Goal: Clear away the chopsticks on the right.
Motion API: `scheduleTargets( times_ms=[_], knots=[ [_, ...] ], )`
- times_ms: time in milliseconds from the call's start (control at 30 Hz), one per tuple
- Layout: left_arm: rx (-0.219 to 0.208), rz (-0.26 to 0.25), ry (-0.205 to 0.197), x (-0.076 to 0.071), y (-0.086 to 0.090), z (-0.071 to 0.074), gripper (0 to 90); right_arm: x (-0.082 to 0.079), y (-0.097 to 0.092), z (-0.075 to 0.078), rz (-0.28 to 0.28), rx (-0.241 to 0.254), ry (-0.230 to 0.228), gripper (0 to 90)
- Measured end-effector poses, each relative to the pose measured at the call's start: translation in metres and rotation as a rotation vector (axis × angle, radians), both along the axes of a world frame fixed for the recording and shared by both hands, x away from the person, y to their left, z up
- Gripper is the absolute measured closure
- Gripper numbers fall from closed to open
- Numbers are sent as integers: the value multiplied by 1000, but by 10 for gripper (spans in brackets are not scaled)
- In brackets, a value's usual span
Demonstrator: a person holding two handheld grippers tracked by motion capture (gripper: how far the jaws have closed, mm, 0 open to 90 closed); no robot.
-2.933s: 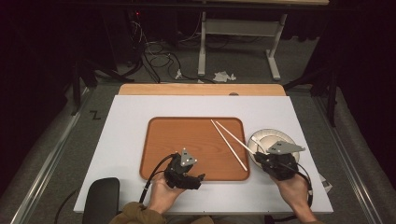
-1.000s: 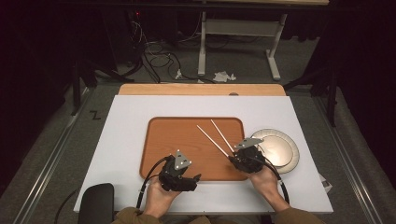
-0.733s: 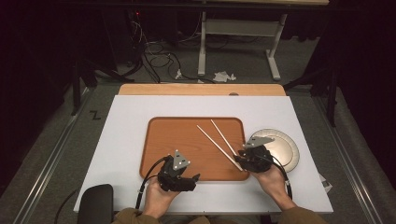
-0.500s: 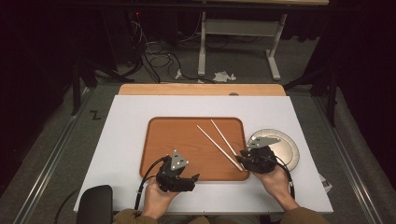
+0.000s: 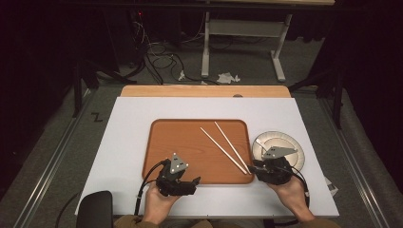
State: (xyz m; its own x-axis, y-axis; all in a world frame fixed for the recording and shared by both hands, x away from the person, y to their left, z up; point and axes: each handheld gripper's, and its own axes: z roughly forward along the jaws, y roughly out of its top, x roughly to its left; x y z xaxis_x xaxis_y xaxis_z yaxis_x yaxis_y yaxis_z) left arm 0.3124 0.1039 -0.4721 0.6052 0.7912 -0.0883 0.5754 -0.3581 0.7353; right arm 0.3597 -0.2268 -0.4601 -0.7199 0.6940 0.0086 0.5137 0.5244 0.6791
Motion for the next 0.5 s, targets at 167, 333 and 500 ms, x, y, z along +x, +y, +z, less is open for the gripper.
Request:
scheduleTargets(
  times_ms=[167,333,500],
  knots=[
    [-2,-2,2,-1,0,0,266,-4,-6,-4,5,-14,9,666],
    [-2,0,6,0,1,-1,265,-4,-3,-6,19,-26,6,656],
    [5,-9,9,1,-1,-2,265,-3,-3,-6,14,-35,8,648]
  ],
)
